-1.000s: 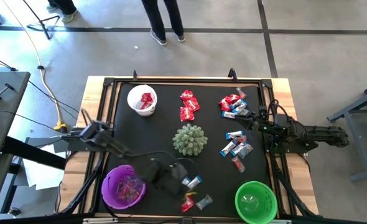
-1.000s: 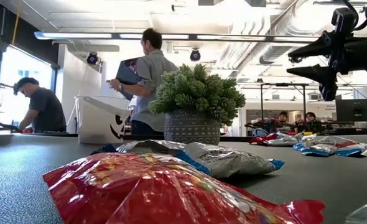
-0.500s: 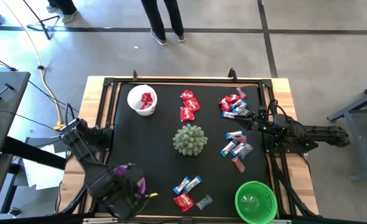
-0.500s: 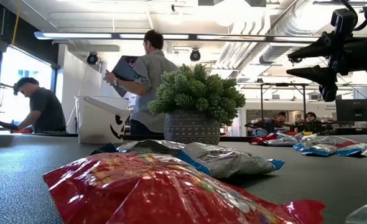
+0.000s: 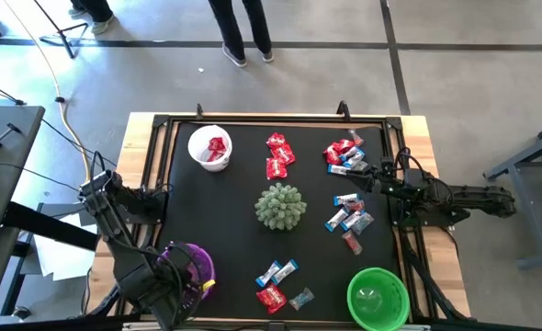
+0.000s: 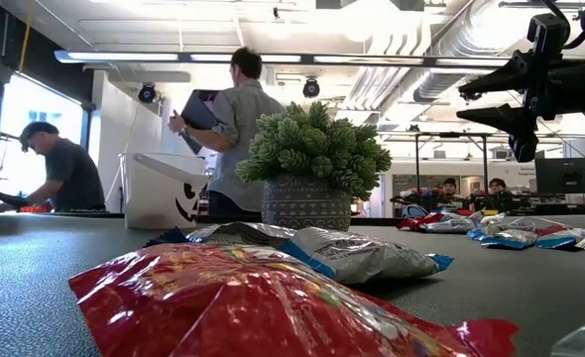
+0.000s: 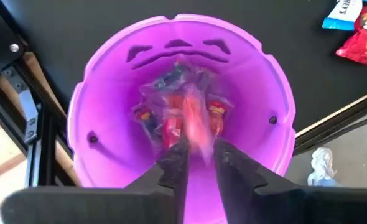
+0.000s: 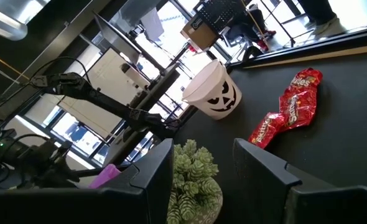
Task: Organize candy in baskets
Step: Put the orange gummy into the purple bucket, then put the red candy into the white bucket
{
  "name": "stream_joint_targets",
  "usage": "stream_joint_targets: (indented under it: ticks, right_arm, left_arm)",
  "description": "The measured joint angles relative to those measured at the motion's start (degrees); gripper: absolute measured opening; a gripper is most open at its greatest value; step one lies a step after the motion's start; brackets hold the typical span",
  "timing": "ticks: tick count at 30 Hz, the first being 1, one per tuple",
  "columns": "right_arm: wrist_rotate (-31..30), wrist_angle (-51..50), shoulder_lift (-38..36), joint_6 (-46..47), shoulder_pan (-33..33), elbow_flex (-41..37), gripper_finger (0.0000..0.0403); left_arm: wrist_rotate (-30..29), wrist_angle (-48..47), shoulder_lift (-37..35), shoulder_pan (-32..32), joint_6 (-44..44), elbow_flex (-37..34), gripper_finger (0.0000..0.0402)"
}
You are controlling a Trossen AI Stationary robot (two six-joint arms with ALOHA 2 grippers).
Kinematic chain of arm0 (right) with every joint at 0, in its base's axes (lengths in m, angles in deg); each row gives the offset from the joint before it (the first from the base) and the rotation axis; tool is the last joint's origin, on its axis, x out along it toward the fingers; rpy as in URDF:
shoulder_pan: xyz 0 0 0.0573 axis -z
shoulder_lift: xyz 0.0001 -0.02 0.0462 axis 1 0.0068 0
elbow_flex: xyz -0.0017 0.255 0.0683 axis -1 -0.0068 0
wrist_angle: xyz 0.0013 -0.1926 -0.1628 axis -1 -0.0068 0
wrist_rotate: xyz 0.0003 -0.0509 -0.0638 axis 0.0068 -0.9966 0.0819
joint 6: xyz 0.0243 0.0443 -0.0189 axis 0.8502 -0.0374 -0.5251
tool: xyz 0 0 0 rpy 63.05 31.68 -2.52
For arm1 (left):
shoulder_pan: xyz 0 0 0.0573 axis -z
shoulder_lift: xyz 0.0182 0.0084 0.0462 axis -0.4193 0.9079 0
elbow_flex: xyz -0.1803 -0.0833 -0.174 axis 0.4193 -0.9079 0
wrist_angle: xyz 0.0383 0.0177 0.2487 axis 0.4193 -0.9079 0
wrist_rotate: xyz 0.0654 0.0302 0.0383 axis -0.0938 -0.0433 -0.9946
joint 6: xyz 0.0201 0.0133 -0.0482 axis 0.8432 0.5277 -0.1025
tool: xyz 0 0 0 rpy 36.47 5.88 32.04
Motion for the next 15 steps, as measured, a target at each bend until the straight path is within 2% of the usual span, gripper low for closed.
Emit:
stream_joint_targets:
  ticks: [6, 15]
  right_arm:
    - [0.0, -0.02, 0.0, 0.01, 0.0, 0.01, 0.0162]
    - [0.02, -0.02, -0.02, 0.02, 0.0, 0.02, 0.0162]
  left_arm:
    - [-0.57, 0.09, -0.23, -0.3, 2.16, -0.17, 0.0118]
    - [-4.38, 7.06, -0.51, -4.68, 11.66, -0.03, 0.0117]
